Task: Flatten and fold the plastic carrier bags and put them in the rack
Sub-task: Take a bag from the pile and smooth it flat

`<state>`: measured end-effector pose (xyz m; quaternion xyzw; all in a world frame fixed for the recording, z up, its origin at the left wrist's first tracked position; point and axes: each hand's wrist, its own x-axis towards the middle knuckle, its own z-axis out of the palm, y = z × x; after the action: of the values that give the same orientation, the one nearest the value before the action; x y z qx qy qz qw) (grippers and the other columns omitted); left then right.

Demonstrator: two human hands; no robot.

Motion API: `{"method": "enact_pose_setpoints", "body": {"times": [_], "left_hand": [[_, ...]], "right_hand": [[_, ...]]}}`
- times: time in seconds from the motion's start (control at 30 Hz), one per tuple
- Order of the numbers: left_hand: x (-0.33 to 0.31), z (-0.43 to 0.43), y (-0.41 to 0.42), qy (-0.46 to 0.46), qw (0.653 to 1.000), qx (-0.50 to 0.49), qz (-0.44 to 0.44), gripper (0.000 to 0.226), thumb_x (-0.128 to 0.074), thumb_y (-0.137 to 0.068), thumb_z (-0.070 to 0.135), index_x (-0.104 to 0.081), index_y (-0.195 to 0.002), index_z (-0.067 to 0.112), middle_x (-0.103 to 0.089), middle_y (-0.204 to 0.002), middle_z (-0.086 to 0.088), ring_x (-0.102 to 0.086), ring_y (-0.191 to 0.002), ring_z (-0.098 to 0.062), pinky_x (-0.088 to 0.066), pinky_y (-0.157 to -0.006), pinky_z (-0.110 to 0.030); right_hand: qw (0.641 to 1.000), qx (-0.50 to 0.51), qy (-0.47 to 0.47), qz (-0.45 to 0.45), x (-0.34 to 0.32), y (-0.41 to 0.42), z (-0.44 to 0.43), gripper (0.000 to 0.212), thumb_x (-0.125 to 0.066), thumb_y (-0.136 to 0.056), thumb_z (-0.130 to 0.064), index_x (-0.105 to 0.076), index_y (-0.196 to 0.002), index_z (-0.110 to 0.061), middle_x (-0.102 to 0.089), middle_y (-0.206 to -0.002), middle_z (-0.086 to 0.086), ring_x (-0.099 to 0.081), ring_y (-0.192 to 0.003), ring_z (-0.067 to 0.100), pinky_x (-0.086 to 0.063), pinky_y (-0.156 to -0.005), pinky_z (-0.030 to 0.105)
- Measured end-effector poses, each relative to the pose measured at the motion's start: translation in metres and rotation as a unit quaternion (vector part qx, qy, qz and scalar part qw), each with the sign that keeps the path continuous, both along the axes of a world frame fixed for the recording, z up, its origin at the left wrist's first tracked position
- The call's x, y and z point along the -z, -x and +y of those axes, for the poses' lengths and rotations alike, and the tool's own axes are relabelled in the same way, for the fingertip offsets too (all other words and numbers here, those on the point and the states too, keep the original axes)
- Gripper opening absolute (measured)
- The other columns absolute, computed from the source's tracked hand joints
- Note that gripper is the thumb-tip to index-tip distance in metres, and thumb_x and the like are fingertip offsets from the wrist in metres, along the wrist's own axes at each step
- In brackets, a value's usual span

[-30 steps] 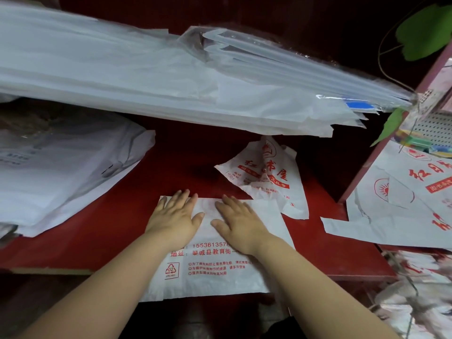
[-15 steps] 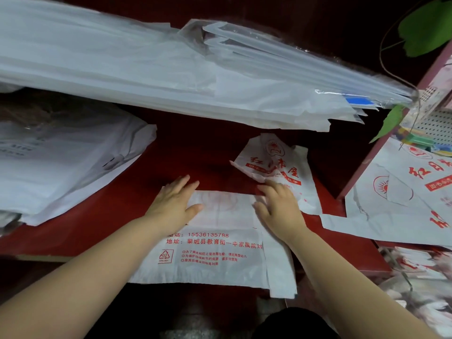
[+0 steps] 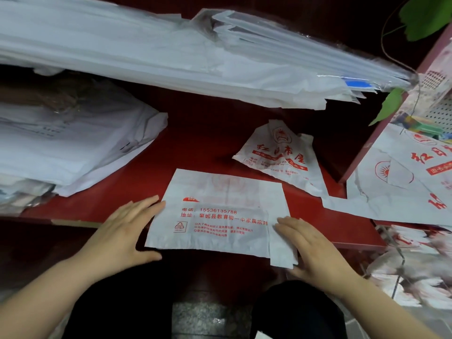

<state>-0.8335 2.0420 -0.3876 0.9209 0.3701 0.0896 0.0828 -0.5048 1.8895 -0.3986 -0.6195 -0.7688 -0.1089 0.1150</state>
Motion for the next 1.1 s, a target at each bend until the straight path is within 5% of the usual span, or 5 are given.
{"method": "enact_pose_setpoints", "body": {"times": [0.23,0.4,0.5,0.67,1.1], "left_hand": [[0.024,0.009,-0.013,-0.067,0.99,0.054,-0.111,0.056,-0.077,-0.052,0.022,-0.065,-0.107,0.017,-0.069,-0.107,-0.002,-0.047,-0.108,-0.008,-0.008,-0.107,-0.011],[0.026,0.01,-0.015,0.002,0.966,0.018,-0.256,0.068,-0.07,-0.072,0.001,-0.056,-0.09,0.065,-0.039,-0.097,0.061,-0.032,-0.108,0.032,-0.023,-0.101,-0.013],[0.013,0.002,-0.02,0.087,0.955,-0.036,-0.28,0.079,-0.067,-0.077,-0.003,-0.052,-0.069,0.074,-0.053,-0.09,0.047,-0.039,-0.104,0.026,-0.021,-0.102,-0.017],[0.003,-0.007,-0.033,0.157,0.926,-0.132,-0.316,0.023,-0.055,-0.089,0.009,-0.057,-0.066,0.012,-0.052,-0.072,-0.007,-0.047,-0.077,-0.017,-0.019,-0.105,-0.02],[-0.016,-0.004,-0.07,0.001,0.945,-0.279,-0.172,0.045,-0.033,-0.098,0.032,-0.032,-0.055,0.017,-0.038,-0.051,0.003,-0.029,-0.055,-0.009,-0.014,-0.068,-0.026]], "right_hand": [[0.991,0.036,-0.083,0.099,0.013,-0.002,0.007,0.063,-0.086,-0.036,0.011,-0.069,-0.094,-0.006,-0.069,-0.102,0.012,-0.048,-0.105,0.017,-0.036,-0.093,0.02],[0.947,0.091,-0.079,0.297,0.0,0.001,-0.004,0.036,-0.067,-0.069,0.014,-0.073,-0.09,-0.015,-0.066,-0.096,-0.016,-0.053,-0.102,-0.005,-0.035,-0.09,0.001],[0.908,0.137,-0.052,0.392,-0.01,0.005,-0.007,0.033,-0.062,-0.082,0.004,-0.068,-0.081,-0.028,-0.064,-0.079,-0.021,-0.054,-0.089,-0.014,-0.039,-0.079,0.001],[0.856,0.199,-0.048,0.474,-0.016,0.013,0.003,0.023,-0.055,-0.089,-0.005,-0.059,-0.066,-0.003,-0.051,-0.061,0.003,-0.046,-0.063,0.012,-0.034,-0.06,0.021],[0.875,0.411,-0.012,0.256,-0.026,0.029,0.042,0.038,-0.046,-0.087,-0.021,-0.03,-0.053,-0.014,-0.034,-0.05,-0.002,-0.034,-0.053,0.022,-0.02,-0.071,0.03]]}}
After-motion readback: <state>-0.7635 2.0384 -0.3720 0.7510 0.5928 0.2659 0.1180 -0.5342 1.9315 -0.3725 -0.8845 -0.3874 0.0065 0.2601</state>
